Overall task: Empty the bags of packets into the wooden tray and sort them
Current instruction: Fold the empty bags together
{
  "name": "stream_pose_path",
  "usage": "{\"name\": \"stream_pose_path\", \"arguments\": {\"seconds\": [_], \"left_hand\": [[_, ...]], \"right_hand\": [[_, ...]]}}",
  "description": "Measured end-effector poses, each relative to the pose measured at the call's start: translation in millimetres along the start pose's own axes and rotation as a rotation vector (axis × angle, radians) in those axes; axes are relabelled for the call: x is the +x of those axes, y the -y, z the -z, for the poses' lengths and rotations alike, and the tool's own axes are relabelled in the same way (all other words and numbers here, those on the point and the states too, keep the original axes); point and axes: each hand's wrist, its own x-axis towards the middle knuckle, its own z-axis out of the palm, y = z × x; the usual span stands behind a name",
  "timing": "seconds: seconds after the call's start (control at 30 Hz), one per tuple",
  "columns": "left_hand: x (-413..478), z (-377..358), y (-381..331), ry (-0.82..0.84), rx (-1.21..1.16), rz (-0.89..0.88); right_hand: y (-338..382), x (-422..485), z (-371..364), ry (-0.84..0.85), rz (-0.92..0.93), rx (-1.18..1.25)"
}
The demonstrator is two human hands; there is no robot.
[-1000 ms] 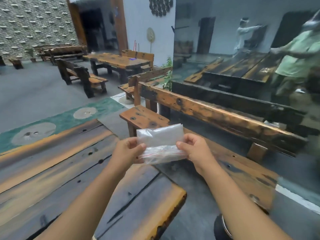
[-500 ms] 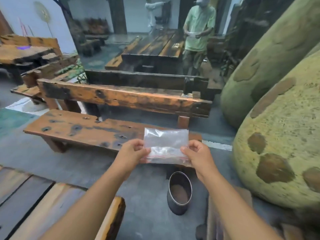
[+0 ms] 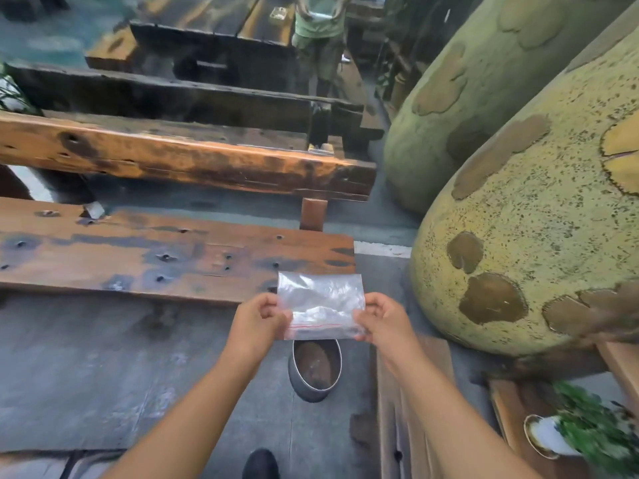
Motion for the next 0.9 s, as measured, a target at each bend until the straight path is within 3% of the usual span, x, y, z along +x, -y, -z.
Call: {"name": "stream_pose_path", "arguments": {"seconds": [0.53, 0.9], "left_hand": [[149, -53, 215, -0.102, 0.039, 0.236], [209, -88, 363, -0.123, 0.143, 0.417]], "right_hand": [[-225, 172, -14, -0.114, -0.09, -0.167], [-369, 233, -7, -0.059, -0.202, -0.35]]}}
